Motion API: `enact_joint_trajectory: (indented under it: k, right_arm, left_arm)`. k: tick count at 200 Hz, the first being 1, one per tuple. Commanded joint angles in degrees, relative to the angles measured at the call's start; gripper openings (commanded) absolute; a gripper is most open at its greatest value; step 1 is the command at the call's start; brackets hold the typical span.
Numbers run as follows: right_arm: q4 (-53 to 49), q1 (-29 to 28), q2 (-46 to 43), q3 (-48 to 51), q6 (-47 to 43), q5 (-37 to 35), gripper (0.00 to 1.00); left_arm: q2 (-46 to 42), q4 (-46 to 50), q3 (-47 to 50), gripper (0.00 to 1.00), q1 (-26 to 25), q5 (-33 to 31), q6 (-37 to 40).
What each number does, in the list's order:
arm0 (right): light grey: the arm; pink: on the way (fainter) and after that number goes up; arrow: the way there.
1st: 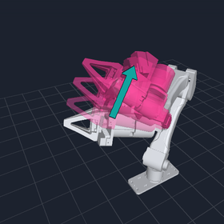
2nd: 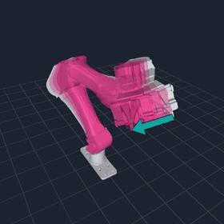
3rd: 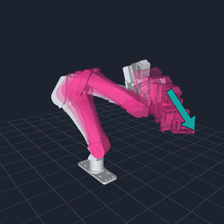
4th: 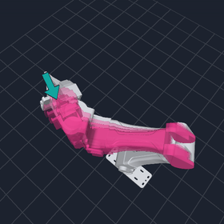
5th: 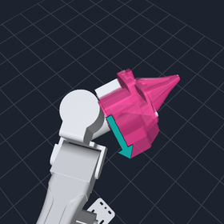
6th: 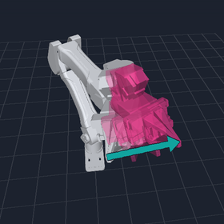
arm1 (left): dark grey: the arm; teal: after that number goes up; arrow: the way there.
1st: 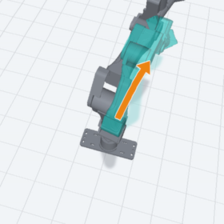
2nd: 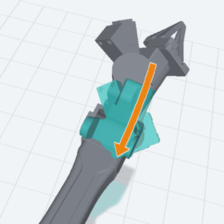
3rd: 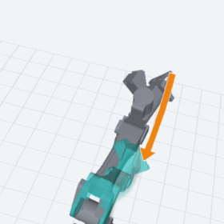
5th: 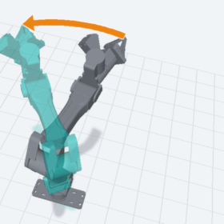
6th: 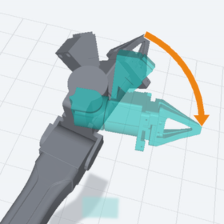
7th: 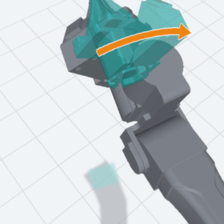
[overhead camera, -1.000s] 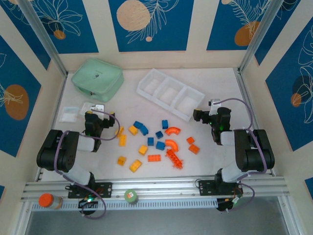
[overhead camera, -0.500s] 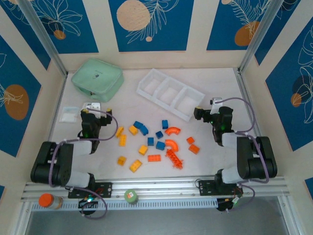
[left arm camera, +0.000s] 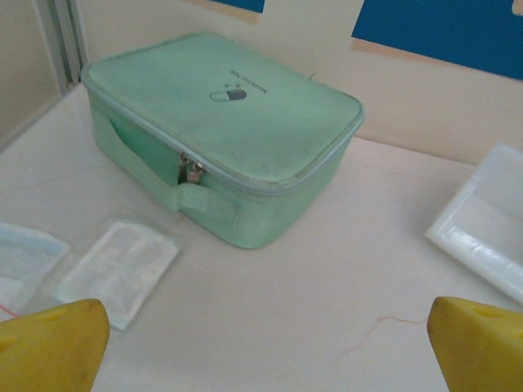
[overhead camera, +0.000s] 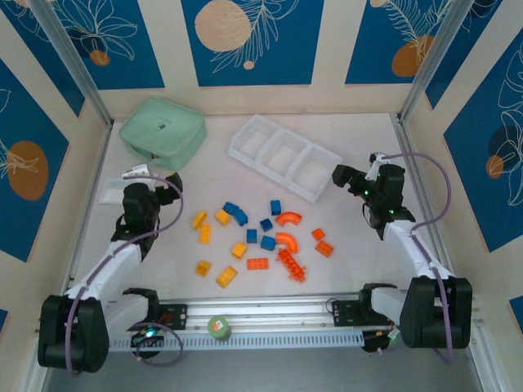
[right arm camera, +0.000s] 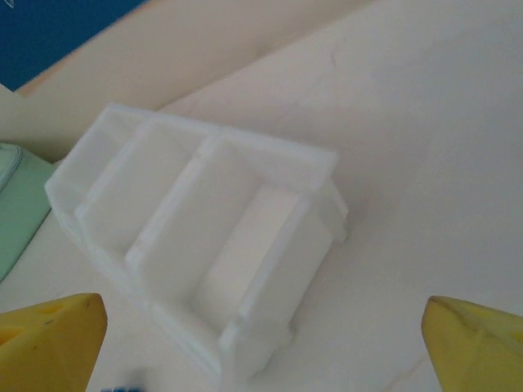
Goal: Sort the legos into containers by color
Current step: Pick up the lego from the middle-left of the table.
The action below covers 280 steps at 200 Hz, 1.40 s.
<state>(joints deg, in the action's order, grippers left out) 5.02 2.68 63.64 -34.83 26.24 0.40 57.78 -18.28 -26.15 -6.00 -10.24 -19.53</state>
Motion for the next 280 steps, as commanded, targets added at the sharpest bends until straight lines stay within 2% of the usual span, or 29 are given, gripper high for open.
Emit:
enact_joint_trajectory:
  k: [1, 43, 77, 113, 144, 169, 198, 242, 280]
  right_arm:
    - [-8.8, 0.5, -1.3, 0.9, 5.8, 6.3, 0.99]
    - [-15.1, -2.8, -3.8, -1.2, 5.0, 7.3, 0.99]
    - [-21.2, -9.6, -3.9, -4.3, 3.2, 6.5, 0.99]
    - [-25.0, -19.2, -3.1, -6.2, 2.6, 3.1, 0.99]
    - [-25.5, -27.9, -1.2, -6.9, 3.5, 2.2, 0.99]
    - [-25.6, -34.0, 1.0, -7.6, 4.7, 1.0, 0.99]
    - [-24.5, -40.2, 3.1, -7.7, 5.6, -2.0, 0.99]
    - [-24.0, -45.5, 6.3, -9.7, 5.5, -5.5, 0.99]
    - [-23.8, -46.5, 8.1, -10.8, 5.1, -6.2, 0.99]
  left_arm:
    - [-1.0, 10.6, -2.2, 0.99, 0.8, 3.8, -8.3]
    - [-2.3, 22.2, -5.0, 0.99, 0.6, 11.2, -10.9]
    - [-3.1, 31.5, -6.8, 0.99, -0.9, 15.8, -11.5]
    - [-0.9, 42.0, -10.7, 0.99, -5.6, 14.6, -9.7]
    - [3.2, 45.4, -13.7, 1.0, -11.2, 12.1, -7.4]
    - [8.0, 46.9, -16.0, 0.96, -15.1, 9.7, -6.0]
    - [15.0, 48.3, -19.3, 0.92, -17.4, 7.5, -3.7]
    - [23.7, 49.2, -22.8, 0.81, -17.4, 2.2, -3.4]
    - [29.5, 47.9, -25.1, 0.68, -17.3, 3.2, -1.9]
